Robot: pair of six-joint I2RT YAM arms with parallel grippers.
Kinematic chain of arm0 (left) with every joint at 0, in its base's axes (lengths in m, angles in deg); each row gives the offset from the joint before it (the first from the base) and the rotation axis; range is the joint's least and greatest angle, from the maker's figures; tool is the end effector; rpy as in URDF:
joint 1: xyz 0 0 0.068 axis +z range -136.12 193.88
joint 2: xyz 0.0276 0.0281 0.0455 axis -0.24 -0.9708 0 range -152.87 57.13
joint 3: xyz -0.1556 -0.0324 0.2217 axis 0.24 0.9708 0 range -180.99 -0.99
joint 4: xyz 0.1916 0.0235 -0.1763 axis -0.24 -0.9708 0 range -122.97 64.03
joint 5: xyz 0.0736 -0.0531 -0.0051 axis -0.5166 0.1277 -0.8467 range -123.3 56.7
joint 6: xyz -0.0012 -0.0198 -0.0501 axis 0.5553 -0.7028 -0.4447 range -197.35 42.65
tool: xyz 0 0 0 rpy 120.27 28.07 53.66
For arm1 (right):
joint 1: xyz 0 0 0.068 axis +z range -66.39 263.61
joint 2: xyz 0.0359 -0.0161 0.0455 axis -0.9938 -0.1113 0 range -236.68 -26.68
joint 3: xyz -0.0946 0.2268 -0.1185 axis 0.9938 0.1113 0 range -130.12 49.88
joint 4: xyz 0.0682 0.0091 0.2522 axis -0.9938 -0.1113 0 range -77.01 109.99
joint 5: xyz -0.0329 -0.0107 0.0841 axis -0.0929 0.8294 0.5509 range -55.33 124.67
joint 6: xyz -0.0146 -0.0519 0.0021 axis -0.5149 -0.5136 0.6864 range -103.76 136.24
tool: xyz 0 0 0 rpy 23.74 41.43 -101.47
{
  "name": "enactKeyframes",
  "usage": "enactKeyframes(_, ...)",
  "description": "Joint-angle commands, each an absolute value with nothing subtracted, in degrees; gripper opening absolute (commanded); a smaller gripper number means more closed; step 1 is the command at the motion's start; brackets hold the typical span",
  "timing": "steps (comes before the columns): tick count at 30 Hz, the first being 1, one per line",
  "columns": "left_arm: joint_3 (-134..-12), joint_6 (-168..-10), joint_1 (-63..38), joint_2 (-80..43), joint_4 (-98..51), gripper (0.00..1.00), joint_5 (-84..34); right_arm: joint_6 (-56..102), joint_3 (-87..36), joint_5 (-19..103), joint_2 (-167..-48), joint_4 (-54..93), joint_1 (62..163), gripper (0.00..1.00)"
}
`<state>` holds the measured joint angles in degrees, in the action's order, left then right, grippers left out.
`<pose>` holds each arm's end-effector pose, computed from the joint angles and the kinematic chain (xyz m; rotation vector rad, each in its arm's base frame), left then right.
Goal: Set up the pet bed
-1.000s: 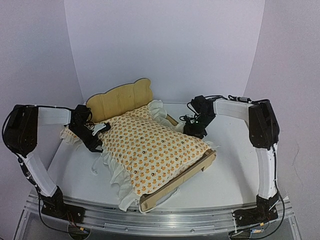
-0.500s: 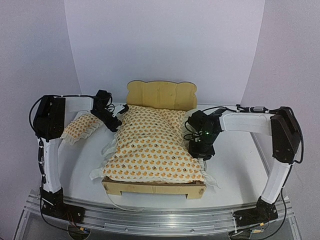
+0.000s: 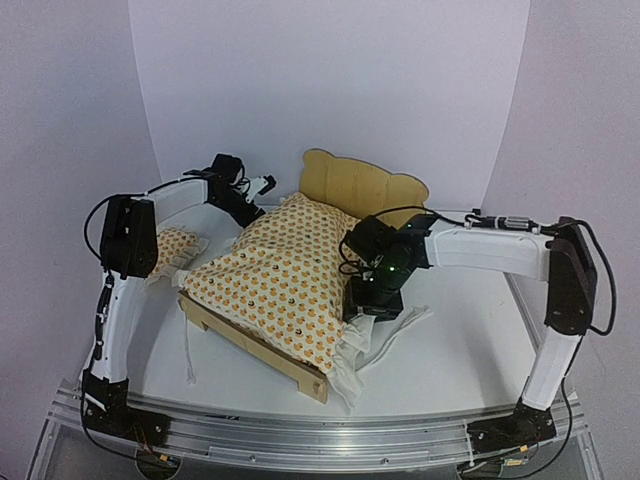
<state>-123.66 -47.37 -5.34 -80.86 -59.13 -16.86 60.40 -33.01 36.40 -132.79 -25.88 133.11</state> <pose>0.5065 -0.1873 0.2024 1.1110 2.1129 -0.2583 0.2468 0.2905 0.2233 -0.1423 2.8809 0.4178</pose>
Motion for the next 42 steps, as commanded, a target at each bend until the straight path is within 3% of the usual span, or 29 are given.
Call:
enactKeyframes(1,-125.5,-46.9,-4.1,-74.2,-63.1,0.78,-13.9,53.8,-31.8,34.1,-119.3,-23.3,130.9,0.61)
enactKeyframes(7,-120.0,-42.8,-0.7,-64.4,-67.0,0.83,-18.3,41.9,-37.4,34.0,-114.0,-36.6,122.2,0.72)
enactKeyframes(12,-110.6,-41.0,0.6,-51.1,-70.4,0.85,-17.4,29.1,-54.9,32.5,-119.5,-40.4,112.8,0.88)
enactKeyframes(17,-101.9,-33.6,0.7,-35.3,-82.1,0.84,-7.4,19.1,-73.2,34.7,-132.0,-40.8,103.4,0.90)
enactKeyframes(21,-90.0,-22.4,0.7,-24.6,-95.7,0.82,4.0,11.5,-83.3,39.5,-141.9,-39.6,101.9,0.91)
enactKeyframes(27,-65.8,-24.5,0.7,-15.8,-90.9,0.79,5.7,4.6,-88.3,43.7,-150.6,-35.3,101.1,0.90)
enactKeyframes(31,-57.6,-29.7,0.6,-16.1,-82.0,0.78,5.3,3.4,-88.5,45.8,-153.4,-34.3,101.1,0.77)
enactKeyframes(35,-54.8,-33.1,0.1,-19.3,-73.3,0.77,3.1,3.2,-84.8,44.3,-152.0,-34.1,101.1,0.35)
enactKeyframes(37,-54.9,-33.7,0.1,-22.0,-70.2,0.76,2.2,3.5,-81.9,43.8,-150.0,-34.0,101.1,0.22)
enactKeyframes(42,-57.2,-36.2,0.0,-29.6,-61.6,0.74,-2.9,6.4,-72.5,40.2,-143.4,-33.8,101.1,0.12)
